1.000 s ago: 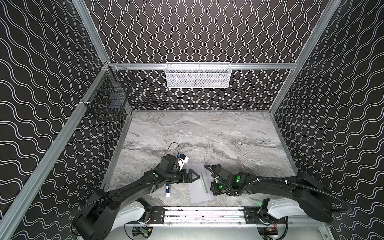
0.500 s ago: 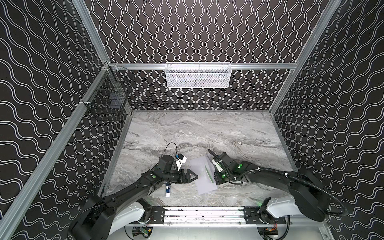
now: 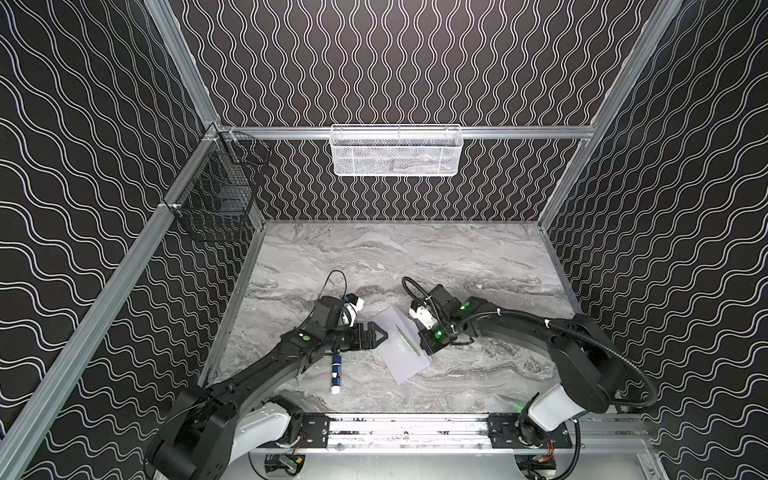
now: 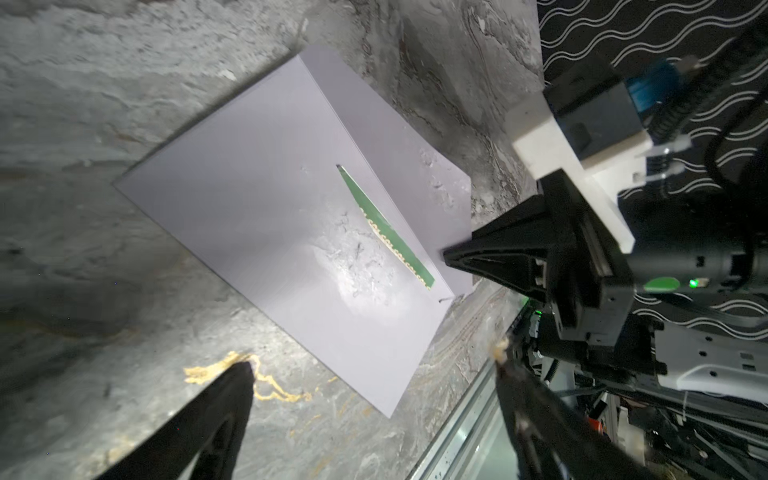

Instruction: Place the letter into the envelope and seal it

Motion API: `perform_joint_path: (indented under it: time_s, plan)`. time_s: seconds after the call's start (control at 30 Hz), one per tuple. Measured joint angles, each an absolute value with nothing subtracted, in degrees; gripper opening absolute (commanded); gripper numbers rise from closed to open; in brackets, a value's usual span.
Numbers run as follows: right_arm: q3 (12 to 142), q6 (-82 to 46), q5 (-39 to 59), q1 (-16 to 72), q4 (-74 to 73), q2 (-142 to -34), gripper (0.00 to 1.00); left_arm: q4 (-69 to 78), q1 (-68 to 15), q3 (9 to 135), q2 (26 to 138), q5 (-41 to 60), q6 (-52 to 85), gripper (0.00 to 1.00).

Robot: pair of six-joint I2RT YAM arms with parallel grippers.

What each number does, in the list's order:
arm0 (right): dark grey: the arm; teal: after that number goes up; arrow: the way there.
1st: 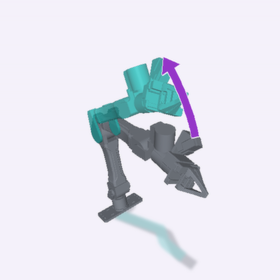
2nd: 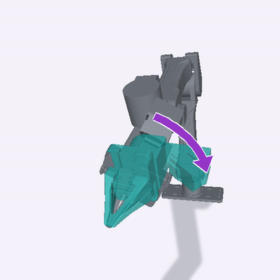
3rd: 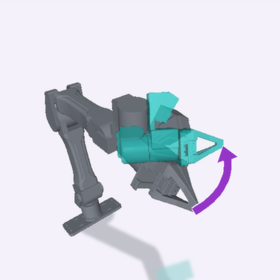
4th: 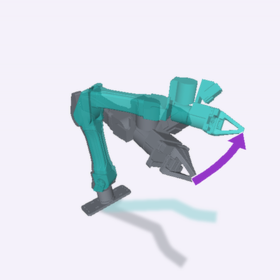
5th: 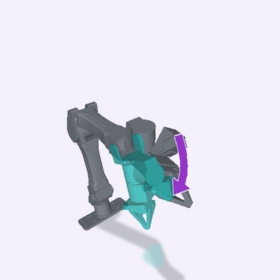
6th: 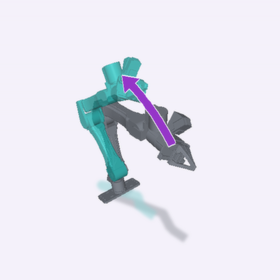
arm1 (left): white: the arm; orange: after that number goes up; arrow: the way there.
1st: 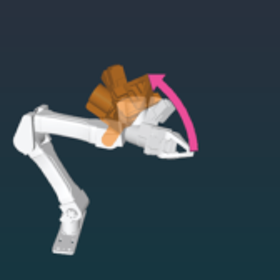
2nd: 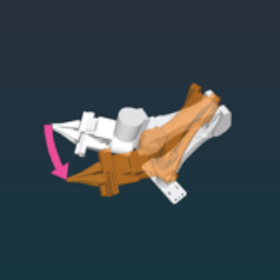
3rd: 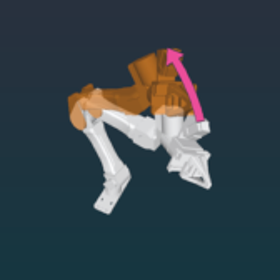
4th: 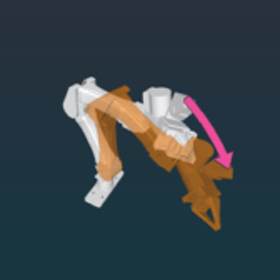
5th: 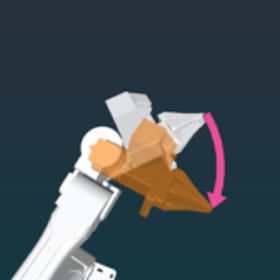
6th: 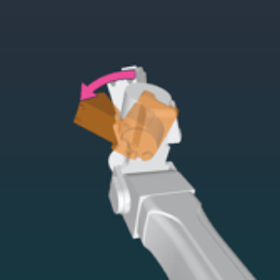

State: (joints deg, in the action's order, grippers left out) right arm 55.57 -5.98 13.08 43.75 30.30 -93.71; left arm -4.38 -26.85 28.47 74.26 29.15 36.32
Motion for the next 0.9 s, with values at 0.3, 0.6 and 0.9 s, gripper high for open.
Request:
perform_joint_path:
  time_s: [0.3, 0.6, 0.9]
  plan:
    - [57.4, -2.4, 12.0, 40.8, 33.3, -96.4, 0.34, -2.8, -24.7, 31.7, 81.6, 28.3, 33.9, 0.92]
    - [44.5, -19.5, 11.6, 40.7, 29.2, -76.2, 0.5, -1.2, -24.6, 41.8, 94.1, 24.4, 29.6, 0.89]
    - [29.9, -39.5, 20.2, 45.8, 19.0, -63.3, 0.58, 1.2, -24.6, 46.8, 104.0, 23.2, 28.1, 0.88]
